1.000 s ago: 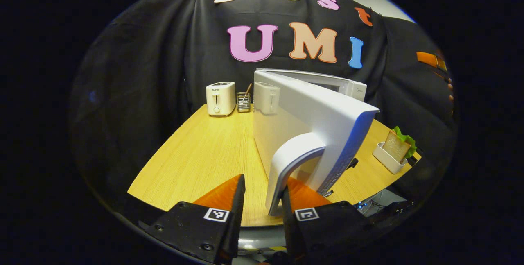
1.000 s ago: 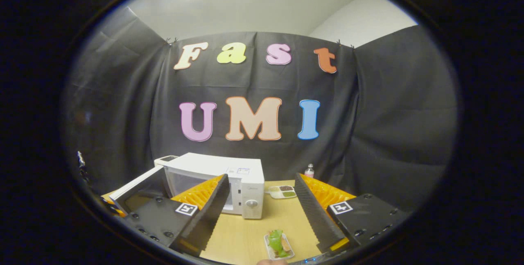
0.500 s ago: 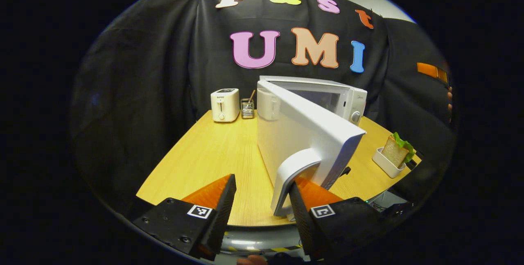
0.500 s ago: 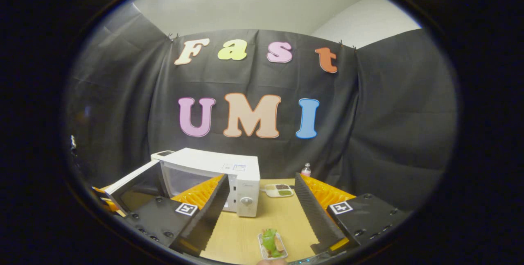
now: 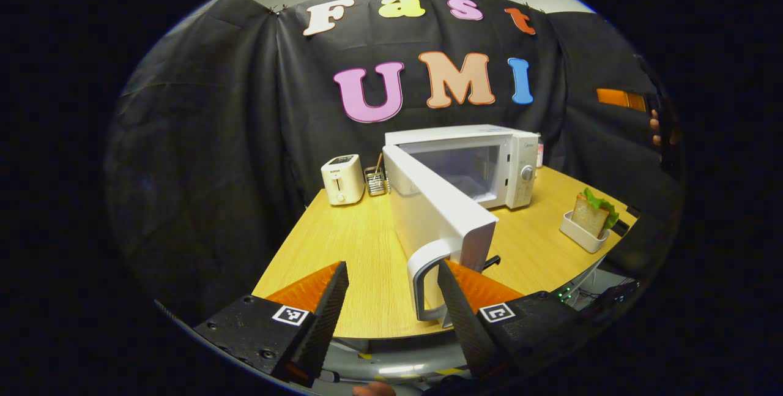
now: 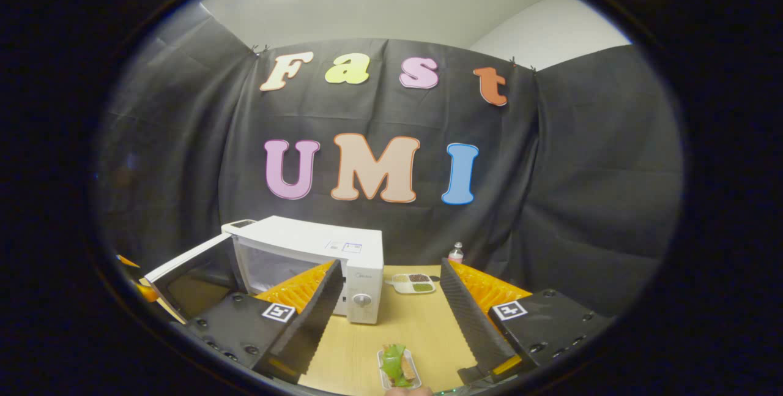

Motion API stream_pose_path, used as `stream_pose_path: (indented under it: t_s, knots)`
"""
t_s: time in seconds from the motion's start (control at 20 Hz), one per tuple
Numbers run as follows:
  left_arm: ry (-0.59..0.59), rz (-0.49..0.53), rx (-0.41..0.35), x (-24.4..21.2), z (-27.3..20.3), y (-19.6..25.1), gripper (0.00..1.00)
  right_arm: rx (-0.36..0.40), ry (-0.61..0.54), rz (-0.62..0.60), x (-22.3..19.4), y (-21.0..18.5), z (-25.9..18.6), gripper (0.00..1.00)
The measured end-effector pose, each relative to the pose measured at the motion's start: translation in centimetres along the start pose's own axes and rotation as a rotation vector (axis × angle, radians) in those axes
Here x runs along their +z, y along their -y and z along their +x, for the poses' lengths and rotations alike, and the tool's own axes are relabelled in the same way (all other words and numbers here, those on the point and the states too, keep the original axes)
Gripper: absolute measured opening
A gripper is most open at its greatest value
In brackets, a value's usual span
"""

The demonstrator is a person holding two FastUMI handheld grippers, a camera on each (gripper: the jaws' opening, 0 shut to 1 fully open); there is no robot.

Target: Open the microwave oven with the left hand, put the food in, and close the microwave oven.

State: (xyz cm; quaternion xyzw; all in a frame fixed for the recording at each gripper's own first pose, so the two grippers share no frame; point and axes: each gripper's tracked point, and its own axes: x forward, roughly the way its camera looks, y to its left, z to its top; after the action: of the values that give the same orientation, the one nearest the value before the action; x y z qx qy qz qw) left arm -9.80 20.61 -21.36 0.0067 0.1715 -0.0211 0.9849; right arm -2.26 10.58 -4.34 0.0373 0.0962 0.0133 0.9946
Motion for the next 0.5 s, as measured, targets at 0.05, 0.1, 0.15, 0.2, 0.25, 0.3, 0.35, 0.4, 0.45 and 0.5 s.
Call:
stream_pose_path:
  t_s: [0.05,0.1,0.15,0.2,0.25,0.3,0.35,0.4,0.45,0.5]
  knots:
    - [0.014,-0.008,-0.002,0.9,-0.3,0.1,0.86,0.0,-0.005,-0.004,-0.3,0.0,0.1,1.0]
    - [0.03,-0.023,-0.006,1.8,-0.6,0.2,0.86,0.0,-0.013,-0.012,-0.6,0.1,0.2,0.97]
    - [0.046,-0.045,-0.008,2.9,-0.9,0.2,0.86,0.001,-0.023,-0.019,-1.2,0.2,0.3,1.0]
    - [0.069,-0.073,-0.011,4.1,-1.1,0.3,0.86,0.0,-0.034,-0.022,-1.7,0.4,0.4,0.97]
    - [0.091,-0.096,-0.01,5.3,-1.2,0.3,0.86,-0.002,-0.044,-0.024,-2.2,0.6,0.5,0.97]
    - [0.106,-0.092,0.003,6.4,-1.4,0.2,0.86,-0.003,-0.058,-0.027,-2.8,0.7,0.5,0.97]
    - [0.143,-0.074,0.017,8.0,-1.6,0.1,0.86,-0.004,-0.074,-0.031,-3.6,0.7,0.6,0.97]
    - [0.19,-0.057,0.024,9.9,-1.9,0.1,0.87,-0.004,-0.091,-0.031,-4.3,0.7,0.7,0.97]
    - [0.229,-0.045,0.028,11.6,-1.9,0.2,0.87,-0.001,-0.109,-0.03,-5.2,0.6,0.8,1.0]
    - [0.259,-0.034,0.042,13.2,-1.8,0.1,0.89,0.002,-0.126,-0.029,-5.9,0.5,0.9,1.0]
